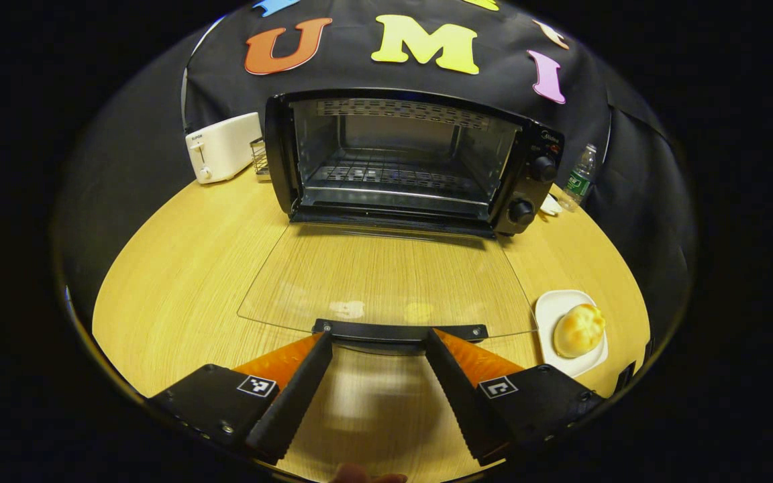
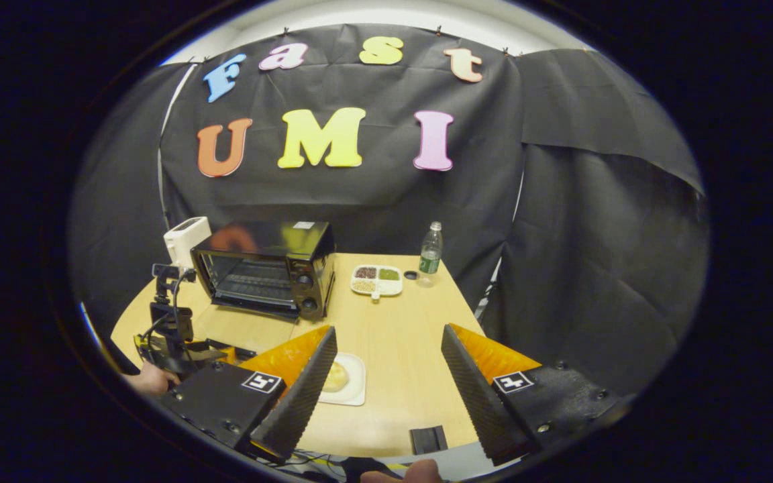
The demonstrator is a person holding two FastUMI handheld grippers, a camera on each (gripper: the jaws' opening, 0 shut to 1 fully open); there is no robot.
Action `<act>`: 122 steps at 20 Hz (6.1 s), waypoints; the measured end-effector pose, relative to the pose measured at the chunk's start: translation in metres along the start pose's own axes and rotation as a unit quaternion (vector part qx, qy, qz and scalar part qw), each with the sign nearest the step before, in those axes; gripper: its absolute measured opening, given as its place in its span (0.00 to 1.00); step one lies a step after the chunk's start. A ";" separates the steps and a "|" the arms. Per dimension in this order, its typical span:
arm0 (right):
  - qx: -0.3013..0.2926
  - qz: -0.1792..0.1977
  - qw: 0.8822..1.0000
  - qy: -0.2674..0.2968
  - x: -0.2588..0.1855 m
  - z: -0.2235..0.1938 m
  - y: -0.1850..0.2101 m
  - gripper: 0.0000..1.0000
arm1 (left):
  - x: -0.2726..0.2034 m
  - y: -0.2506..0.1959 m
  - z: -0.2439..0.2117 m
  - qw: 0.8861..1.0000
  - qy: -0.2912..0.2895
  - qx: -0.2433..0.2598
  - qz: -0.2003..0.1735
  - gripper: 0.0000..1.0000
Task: Open the electric oven with the left hand, put the food in, and close the electric oven.
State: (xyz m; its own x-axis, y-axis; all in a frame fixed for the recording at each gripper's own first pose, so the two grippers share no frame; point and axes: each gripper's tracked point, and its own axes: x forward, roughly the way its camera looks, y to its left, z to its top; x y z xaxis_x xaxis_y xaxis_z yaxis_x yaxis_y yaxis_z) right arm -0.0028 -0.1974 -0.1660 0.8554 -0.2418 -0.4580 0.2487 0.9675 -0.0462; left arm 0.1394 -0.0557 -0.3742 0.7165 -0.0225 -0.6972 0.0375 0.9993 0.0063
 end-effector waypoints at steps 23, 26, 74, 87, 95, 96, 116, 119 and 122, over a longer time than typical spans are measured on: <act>-0.038 0.119 0.983 0.133 0.128 -0.169 0.099 0.99 | -0.210 0.015 0.089 0.987 -0.155 -0.008 0.036 0.93; -0.046 0.122 0.981 0.142 0.149 -0.186 0.100 0.99 | -0.219 0.011 0.096 0.986 -0.161 -0.029 0.041 0.93; 0.309 0.066 0.948 0.046 0.328 -0.025 0.318 0.49 | -0.251 0.178 0.071 0.989 -0.134 -0.025 0.055 0.93; 0.297 0.127 0.945 0.055 0.246 -0.020 0.345 0.94 | -0.252 0.163 0.067 0.989 -0.142 -0.027 0.025 0.93; 0.221 0.168 0.958 0.072 0.125 -0.045 0.316 0.94 | -0.228 0.131 0.047 0.991 -0.131 -0.028 -0.019 0.93; 0.205 0.169 0.961 0.072 0.111 -0.048 0.306 0.94 | -0.221 0.126 0.042 0.992 -0.123 -0.026 -0.025 0.93; 0.013 0.057 0.997 0.049 -0.008 -0.060 0.085 0.96 | -0.013 -0.021 -0.027 0.998 -0.039 0.013 -0.053 0.93; 0.000 0.054 0.997 0.052 0.000 -0.061 0.068 0.96 | 0.005 -0.017 -0.026 0.999 -0.030 0.006 -0.035 0.93; -0.006 0.062 0.996 0.060 0.009 -0.066 0.063 0.96 | 0.007 -0.021 -0.023 0.998 -0.036 0.028 -0.034 0.94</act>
State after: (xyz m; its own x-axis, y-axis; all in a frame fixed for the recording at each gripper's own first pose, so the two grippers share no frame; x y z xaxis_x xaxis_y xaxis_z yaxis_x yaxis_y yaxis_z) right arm -0.0092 -0.1334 -0.2319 0.8188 -0.1107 -0.5633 0.1384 0.9904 0.0065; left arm 0.1279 -0.0763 -0.3953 0.7593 -0.0953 -0.6437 0.1263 0.9920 0.0021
